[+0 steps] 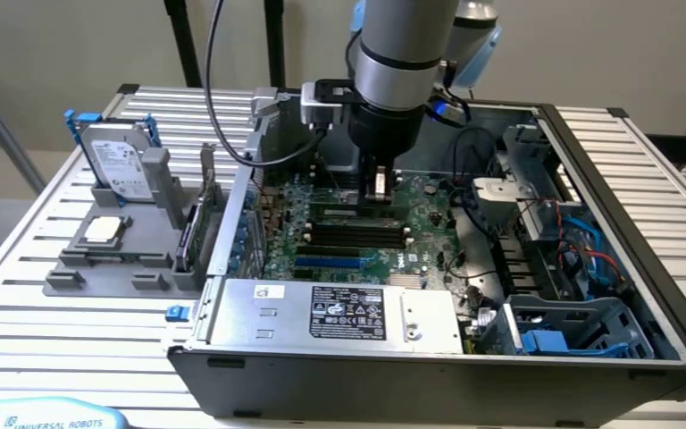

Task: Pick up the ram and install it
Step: 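Insert the ram into the slot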

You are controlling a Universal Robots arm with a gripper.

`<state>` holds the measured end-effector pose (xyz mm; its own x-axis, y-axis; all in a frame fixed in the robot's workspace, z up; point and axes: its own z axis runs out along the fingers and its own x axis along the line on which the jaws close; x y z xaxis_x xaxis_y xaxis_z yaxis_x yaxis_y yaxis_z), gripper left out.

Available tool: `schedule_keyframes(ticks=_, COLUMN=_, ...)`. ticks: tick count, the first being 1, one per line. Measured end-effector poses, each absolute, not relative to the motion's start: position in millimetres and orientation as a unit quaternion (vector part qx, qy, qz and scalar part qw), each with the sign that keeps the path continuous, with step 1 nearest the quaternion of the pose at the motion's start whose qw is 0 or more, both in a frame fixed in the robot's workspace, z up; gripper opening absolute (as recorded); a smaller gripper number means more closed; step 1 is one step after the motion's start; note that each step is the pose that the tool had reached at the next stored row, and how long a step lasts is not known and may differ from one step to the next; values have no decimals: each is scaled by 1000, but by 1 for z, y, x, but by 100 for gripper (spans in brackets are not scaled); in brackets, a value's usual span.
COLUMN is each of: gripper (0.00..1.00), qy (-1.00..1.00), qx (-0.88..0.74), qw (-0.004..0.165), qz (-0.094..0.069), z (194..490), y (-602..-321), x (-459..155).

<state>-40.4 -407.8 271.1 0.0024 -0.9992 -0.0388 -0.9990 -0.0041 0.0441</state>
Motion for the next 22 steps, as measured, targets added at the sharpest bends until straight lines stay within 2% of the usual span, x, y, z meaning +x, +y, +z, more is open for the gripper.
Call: schedule_keyframes(ticks=22, gripper=14, qy=-709, qx=705, qw=4, qz=-27, z=238, y=-403, x=-35)
